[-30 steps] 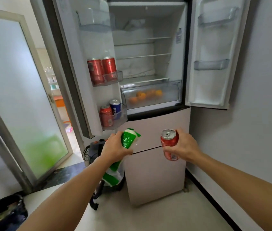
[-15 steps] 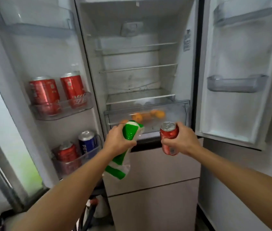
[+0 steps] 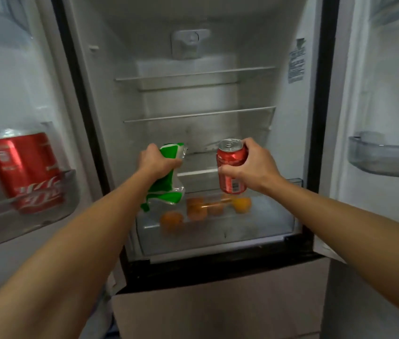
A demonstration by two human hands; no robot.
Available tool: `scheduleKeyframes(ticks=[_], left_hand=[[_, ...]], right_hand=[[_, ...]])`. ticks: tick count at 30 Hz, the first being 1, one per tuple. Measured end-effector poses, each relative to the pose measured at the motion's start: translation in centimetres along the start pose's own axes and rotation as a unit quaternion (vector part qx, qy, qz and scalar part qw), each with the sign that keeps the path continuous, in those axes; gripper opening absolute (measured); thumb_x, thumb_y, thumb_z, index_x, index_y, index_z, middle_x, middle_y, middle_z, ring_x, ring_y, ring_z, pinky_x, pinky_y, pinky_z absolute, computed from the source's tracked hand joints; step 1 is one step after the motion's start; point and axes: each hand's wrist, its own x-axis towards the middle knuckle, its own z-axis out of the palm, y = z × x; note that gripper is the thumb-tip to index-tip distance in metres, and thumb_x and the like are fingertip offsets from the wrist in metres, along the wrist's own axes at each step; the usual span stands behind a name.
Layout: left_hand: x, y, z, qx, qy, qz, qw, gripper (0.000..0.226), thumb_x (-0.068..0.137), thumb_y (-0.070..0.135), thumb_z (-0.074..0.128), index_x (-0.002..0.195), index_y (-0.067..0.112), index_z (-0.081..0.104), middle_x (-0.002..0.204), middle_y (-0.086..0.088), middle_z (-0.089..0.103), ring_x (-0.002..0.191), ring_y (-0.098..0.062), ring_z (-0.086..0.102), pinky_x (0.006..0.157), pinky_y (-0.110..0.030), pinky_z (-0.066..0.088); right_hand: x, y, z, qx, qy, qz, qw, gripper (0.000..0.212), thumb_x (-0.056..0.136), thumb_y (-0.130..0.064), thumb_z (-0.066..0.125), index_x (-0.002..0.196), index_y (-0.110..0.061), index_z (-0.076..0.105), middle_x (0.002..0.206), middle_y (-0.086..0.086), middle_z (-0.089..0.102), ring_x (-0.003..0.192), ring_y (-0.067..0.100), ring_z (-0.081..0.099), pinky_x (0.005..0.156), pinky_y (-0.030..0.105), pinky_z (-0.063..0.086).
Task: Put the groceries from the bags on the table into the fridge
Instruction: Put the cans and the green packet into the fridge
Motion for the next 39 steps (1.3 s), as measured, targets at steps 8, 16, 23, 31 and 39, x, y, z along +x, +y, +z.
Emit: scheduleKeyframes(ticks=[8, 16, 23, 31, 39], left_hand=[[12.4, -0.8, 6.4, 0.054, -0.068, -0.036, 0.996, 0.067, 0.077, 0.039, 0.077, 0.123, 0.001, 0.047, 0.120, -0.019, 0.056, 0.107, -0.035, 0.057, 0.084, -0.039, 0.047], [21.0, -2.9, 9.8, 0.206, -0.127, -0.032, 0.970, 0.069, 0.086, 0.042, 0.064, 0.138, 0.005, 0.037, 0.135, -0.018, 0.047, 0.116, -0.034, 0.051, 0.081, -0.034, 0.043], [24.1, -4.4, 12.0, 0.252, -0.176, -0.059, 0.950, 0.065, 0.091, 0.032, 0.059, 0.141, 0.002, 0.031, 0.137, -0.019, 0.045, 0.118, -0.033, 0.051, 0.086, -0.034, 0.044], [22.7, -3.2, 11.4, 0.277, -0.111, -0.013, 0.954, 0.059, 0.093, 0.041, 0.052, 0.139, 0.006, 0.037, 0.140, -0.020, 0.040, 0.123, -0.038, 0.044, 0.100, -0.043, 0.042], [12.8, 4.0, 8.4, 0.184, 0.018, 0.118, 0.976, 0.036, 0.088, 0.033, 0.061, 0.113, 0.007, 0.064, 0.115, -0.021, 0.063, 0.106, -0.040, 0.059, 0.086, -0.042, 0.049]], right_hand=[[10.7, 3.5, 3.4, -0.011, 0.029, 0.011, 0.999, 0.060, 0.059, -0.046, 0.083, 0.107, -0.026, 0.053, 0.101, -0.004, 0.065, 0.091, 0.017, 0.063, 0.082, 0.038, 0.055], [16.6, 7.9, 7.2, -0.057, -0.006, 0.032, 0.998, 0.063, 0.056, -0.054, 0.080, 0.106, -0.027, 0.053, 0.101, -0.004, 0.066, 0.090, 0.017, 0.063, 0.082, 0.040, 0.056], [18.8, 9.9, 8.6, -0.050, -0.030, 0.042, 0.997, 0.071, 0.056, -0.054, 0.080, 0.115, -0.025, 0.053, 0.107, -0.004, 0.065, 0.095, 0.017, 0.064, 0.086, 0.042, 0.056], [17.1, 9.4, 7.0, -0.033, 0.007, 0.053, 0.998, 0.062, 0.061, -0.047, 0.083, 0.111, -0.026, 0.053, 0.100, -0.008, 0.061, 0.094, 0.016, 0.062, 0.082, 0.033, 0.053], [10.5, 4.7, 0.0, 0.001, 0.071, 0.049, 0.996, 0.068, 0.051, -0.056, 0.080, 0.108, -0.027, 0.057, 0.097, -0.009, 0.064, 0.089, 0.015, 0.064, 0.084, 0.039, 0.056]])
